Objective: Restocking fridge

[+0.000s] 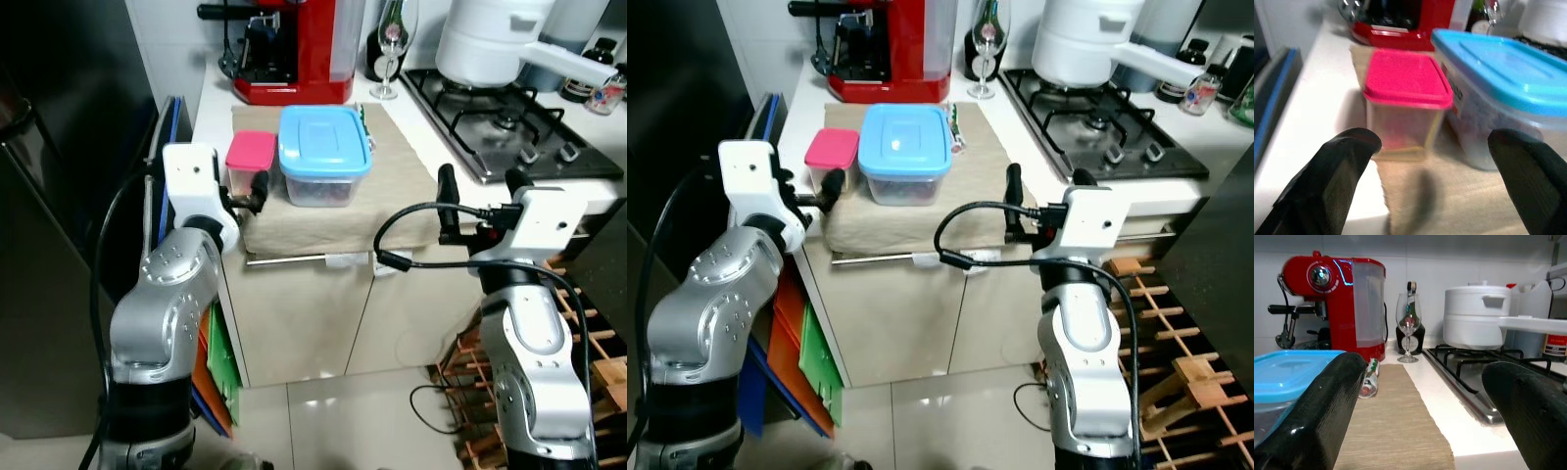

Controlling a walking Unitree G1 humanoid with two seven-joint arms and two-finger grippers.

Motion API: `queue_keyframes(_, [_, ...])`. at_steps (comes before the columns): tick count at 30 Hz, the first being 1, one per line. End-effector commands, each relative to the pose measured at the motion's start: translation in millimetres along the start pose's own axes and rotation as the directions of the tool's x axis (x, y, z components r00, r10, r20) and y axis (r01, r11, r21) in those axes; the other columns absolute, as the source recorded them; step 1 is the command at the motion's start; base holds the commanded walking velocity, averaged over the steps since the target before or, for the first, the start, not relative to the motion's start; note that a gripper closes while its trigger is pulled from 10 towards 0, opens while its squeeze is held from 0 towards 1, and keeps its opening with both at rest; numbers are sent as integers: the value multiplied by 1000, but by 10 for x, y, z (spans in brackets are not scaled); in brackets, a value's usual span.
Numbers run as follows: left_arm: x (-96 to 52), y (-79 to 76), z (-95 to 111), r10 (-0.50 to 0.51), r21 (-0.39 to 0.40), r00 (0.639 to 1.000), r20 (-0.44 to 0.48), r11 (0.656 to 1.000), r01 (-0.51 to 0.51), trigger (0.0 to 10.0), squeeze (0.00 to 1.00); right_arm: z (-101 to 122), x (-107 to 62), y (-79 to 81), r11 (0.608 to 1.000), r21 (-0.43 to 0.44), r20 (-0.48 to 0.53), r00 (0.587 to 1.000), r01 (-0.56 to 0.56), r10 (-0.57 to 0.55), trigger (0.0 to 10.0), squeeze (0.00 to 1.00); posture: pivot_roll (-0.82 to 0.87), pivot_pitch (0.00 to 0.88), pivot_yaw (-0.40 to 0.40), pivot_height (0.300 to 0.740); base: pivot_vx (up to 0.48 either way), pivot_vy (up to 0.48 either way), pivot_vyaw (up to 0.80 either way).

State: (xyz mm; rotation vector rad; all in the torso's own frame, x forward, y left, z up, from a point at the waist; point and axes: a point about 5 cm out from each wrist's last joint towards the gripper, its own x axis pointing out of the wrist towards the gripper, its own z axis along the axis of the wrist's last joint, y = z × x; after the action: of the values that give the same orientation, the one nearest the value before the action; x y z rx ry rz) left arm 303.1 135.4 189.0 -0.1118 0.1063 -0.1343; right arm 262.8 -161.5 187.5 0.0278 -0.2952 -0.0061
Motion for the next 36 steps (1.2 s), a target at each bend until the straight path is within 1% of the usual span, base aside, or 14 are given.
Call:
queue_keyframes(1, [11, -20, 3, -9, 2, 1000, -2, 1000, 9, 10000, 0, 27, -3, -13, 1000, -4, 9, 1000, 9, -9, 10000, 0, -51, 29, 15, 740, 0, 0, 0])
queue_keyframes(5, [60, -31, -48, 3, 2, 1000, -4, 1000, -3, 10000, 0, 22, 0, -8, 1000, -6, 9, 1000, 7, -7, 10000, 0, -56, 22, 15, 740, 0, 0, 0])
queue_keyframes(11, [69, 1, -88, 34, 19, 999, -4, 999, -34, 10000, 0, 22, -7, -11, 1000, -9, 9, 1000, 10, -10, 10000, 0, -56, 22, 15, 740, 0, 0, 0])
queue_keyframes(19, [118, -2, -103, 57, 41, 998, 27, 997, -58, 10000, 0, 15, -7, -8, 1000, -8, 6, 1000, 8, -8, 10000, 0, -74, 19, 13, 740, 0, 0, 0])
queue_keyframes(31, [274, -106, -173, 30, 74, 997, 66, 997, -34, 10000, 0, 25, -11, -6, 1000, -12, 5, 1000, 6, -6, 10000, 0, -93, 27, 8, 740, 0, 0, 0])
queue_keyframes(36, [335, -95, -181, 48, 105, 994, 94, 993, -58, 10000, 0, 29, -39, -17, 1000, -16, 2, 1000, 12, -12, 10000, 0, -107, 36, 10, 740, 0, 0, 0])
